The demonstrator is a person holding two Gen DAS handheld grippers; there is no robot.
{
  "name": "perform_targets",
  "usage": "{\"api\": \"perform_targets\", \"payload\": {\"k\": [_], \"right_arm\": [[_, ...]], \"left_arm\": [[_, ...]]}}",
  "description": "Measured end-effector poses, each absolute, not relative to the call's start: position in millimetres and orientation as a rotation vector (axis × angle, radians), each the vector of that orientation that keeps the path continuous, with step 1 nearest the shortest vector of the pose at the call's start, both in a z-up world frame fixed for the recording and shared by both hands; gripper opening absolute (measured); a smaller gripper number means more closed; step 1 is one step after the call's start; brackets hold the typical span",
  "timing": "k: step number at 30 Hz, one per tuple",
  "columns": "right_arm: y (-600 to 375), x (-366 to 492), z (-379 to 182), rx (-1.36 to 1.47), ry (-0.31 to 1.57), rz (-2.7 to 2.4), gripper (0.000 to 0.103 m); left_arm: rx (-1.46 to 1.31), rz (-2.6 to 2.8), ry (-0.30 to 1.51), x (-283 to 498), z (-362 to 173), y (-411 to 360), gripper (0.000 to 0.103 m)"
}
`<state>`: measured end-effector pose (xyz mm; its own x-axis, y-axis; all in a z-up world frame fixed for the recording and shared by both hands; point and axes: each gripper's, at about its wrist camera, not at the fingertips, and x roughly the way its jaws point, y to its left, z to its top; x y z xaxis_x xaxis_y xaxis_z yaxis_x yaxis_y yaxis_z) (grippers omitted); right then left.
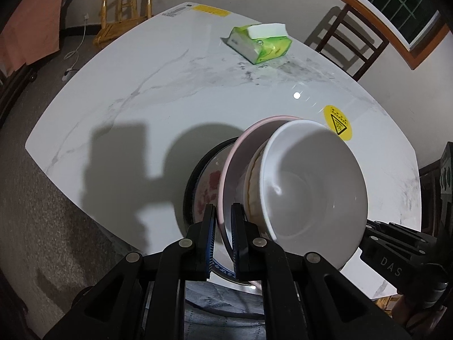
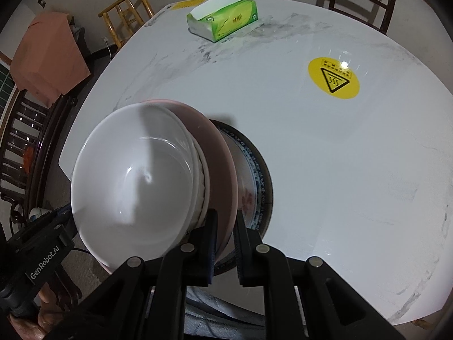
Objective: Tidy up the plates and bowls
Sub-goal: 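Lift the nested bowls with the left gripper and carry them over the plate stack, then lower the nested bowls onto the pink-flowered plate and open the left gripper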
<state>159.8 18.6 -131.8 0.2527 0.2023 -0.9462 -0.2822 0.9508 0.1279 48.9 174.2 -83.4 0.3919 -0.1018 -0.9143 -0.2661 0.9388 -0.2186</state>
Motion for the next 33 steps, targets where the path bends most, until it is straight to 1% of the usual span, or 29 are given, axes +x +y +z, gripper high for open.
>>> {"api": "perform_targets", "payload": {"k": [11,33], "right_arm": [[26,164,-141,-0.085,1.293,0.310,0.012],[34,156,-137,-0.152,1.251,0.284,0.014]], "left_arm": [[-0.377,0.098,1.188,54,-96,183,0.006],[-0.372,0.083,1.180,56,-101,187,0.006]]}}
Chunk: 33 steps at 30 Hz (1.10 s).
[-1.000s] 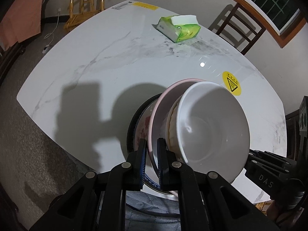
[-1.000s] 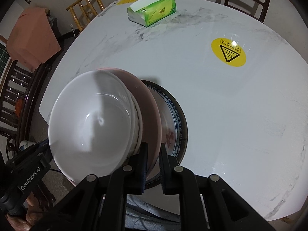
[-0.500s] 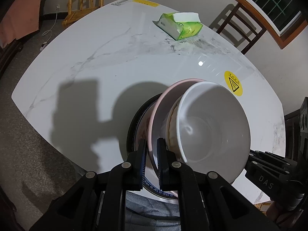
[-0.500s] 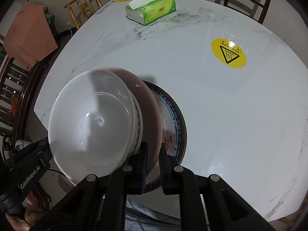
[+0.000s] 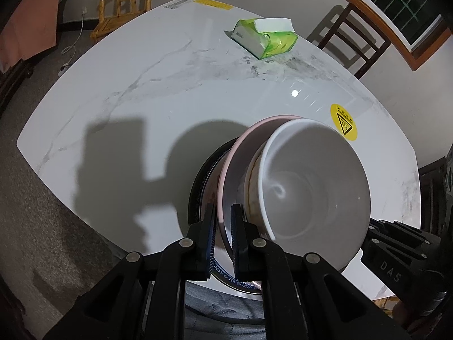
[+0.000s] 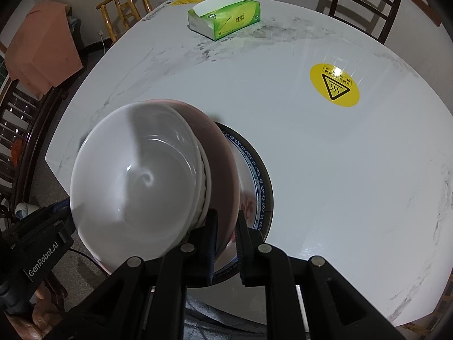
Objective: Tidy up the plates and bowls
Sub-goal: 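Lower the nested bowls onto the pink-flowered plate and open the left gripper, then pull the left gripper back from the stacked dishes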
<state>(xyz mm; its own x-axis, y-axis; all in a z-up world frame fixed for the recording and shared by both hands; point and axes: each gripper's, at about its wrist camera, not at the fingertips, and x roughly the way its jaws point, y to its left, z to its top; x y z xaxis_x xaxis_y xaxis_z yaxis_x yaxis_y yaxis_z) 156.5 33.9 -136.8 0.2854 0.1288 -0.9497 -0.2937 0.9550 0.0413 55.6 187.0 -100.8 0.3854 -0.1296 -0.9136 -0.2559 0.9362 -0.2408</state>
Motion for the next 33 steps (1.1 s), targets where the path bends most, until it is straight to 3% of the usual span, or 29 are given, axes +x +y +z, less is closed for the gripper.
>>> {"api": "perform_targets", "payload": {"k": [5,8,15,20,33], "right_arm": [[33,155,-133,-0.157,1.241,0.276,0.018],[31,152,-129,-0.176,1.213,0.258,0.030],[17,151,-120,-0.133,1.176,0.260,0.045],[6,144,-116,-0.100,1.158,0.267,0.049],[-20,99,-102,-0.056,0.954,0.302,0.059]], "left_arm": [[-0.360,0.094,1.171,55,-100,188,0.009],[-0.361,0.097,1.159,54,-98,189,0.010],[-0.317,0.133,1.105,46,-87,191,0.026],[-0.306,0.139,1.079,38,-82,194,0.039],[-0.216,0.235,0.955,2,-62,182,0.052]]}}
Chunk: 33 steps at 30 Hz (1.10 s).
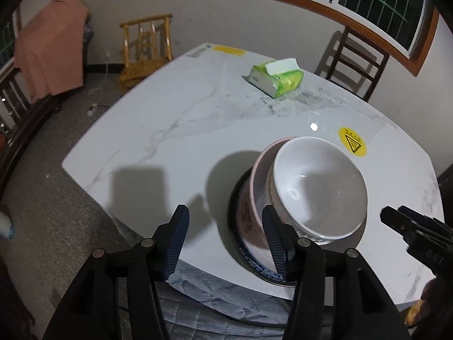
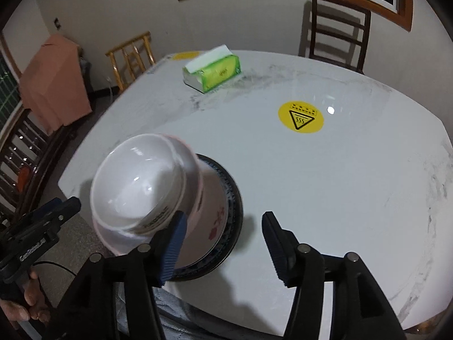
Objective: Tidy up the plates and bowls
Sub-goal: 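Pull the left gripper back from the stacked dishes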
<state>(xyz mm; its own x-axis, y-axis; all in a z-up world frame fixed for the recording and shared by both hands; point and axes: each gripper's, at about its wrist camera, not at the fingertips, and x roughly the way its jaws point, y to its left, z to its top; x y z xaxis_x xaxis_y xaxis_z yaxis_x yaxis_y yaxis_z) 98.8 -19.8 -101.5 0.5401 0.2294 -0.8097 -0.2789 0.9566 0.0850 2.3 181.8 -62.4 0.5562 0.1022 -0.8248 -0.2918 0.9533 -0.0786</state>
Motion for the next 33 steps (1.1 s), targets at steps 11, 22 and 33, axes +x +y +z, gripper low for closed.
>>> {"api": "perform_targets", "payload": {"k": [11,22,33], "right_arm": [[-11,55,-122,-0.107,0.890,0.371,0.062],[0,25,-135,-0.221,0.823,0.417,0.063],[1,22,-142,-0.211,0.857,0.430,0.063]], "left_arm": [[-0.130,0.250,0.902,-31,-67,145,0.059],[-0.118,0.240,0.909,-43,-78,122,0.060],[-0.134,0.225,0.922,-43,-82,118,0.060]]}}
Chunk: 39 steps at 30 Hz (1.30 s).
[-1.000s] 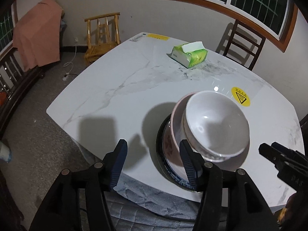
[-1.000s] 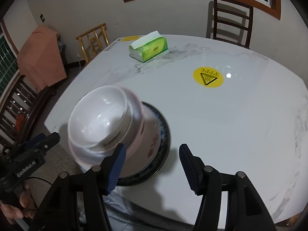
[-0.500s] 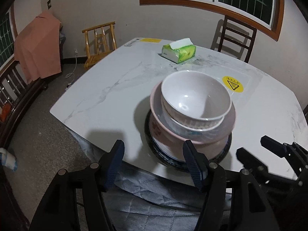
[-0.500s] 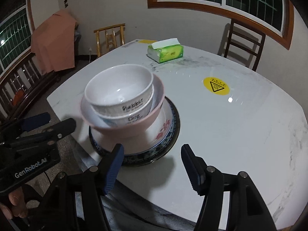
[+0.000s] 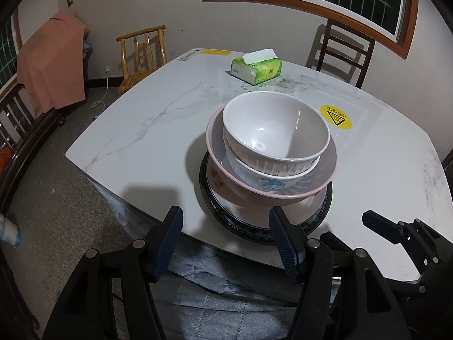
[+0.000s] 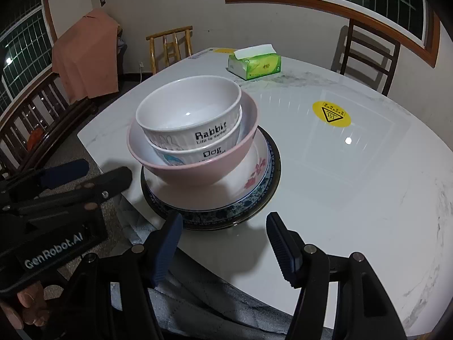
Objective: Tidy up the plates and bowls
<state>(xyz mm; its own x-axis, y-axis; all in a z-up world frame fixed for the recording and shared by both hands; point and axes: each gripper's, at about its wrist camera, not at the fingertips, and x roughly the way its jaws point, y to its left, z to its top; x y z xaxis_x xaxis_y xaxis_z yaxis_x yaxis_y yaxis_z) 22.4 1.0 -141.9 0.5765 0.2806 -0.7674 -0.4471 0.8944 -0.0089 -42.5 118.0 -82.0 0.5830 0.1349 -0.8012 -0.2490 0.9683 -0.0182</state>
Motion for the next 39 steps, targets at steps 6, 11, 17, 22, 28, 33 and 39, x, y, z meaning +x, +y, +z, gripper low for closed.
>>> {"api": "perform_targets", "payload": {"k": [6,11,17,22,28,33,39], "right_arm": [[3.3,21.1,-143.5,-0.218,0.864,0.426,0.063],[5.1,18.9,-142.4,-0.217,0.853,0.428,0.064],[6.1,19.5,-143.1,-0.223,0.859,0.420,0.064],[7.0,20.9,-145.4,-0.215,0.876,0.422,0.064],[7.3,23.0,-146.4,-0.217,0.882,0.417,0.064],[7.2,23.2,-148.8,-0.215,0.892,0.420,0.064],[8.0,23.7,-151.4,-0.218,0.902,0.418,0.064]], "left_arm": [[-0.137,0.216,0.925,-43.3,-83.7,117.1,0.060],[-0.137,0.214,0.926,-43.5,-83.8,116.9,0.060],[-0.137,0.211,0.927,-43.4,-84.8,116.5,0.060],[-0.137,0.206,0.931,-43.9,-85.9,117.1,0.060],[-0.137,0.207,0.928,-43.8,-86.1,116.8,0.060],[-0.135,0.204,0.931,-42.8,-90.2,115.1,0.060],[-0.141,0.191,0.937,-42.6,-91.1,113.6,0.060]]}}
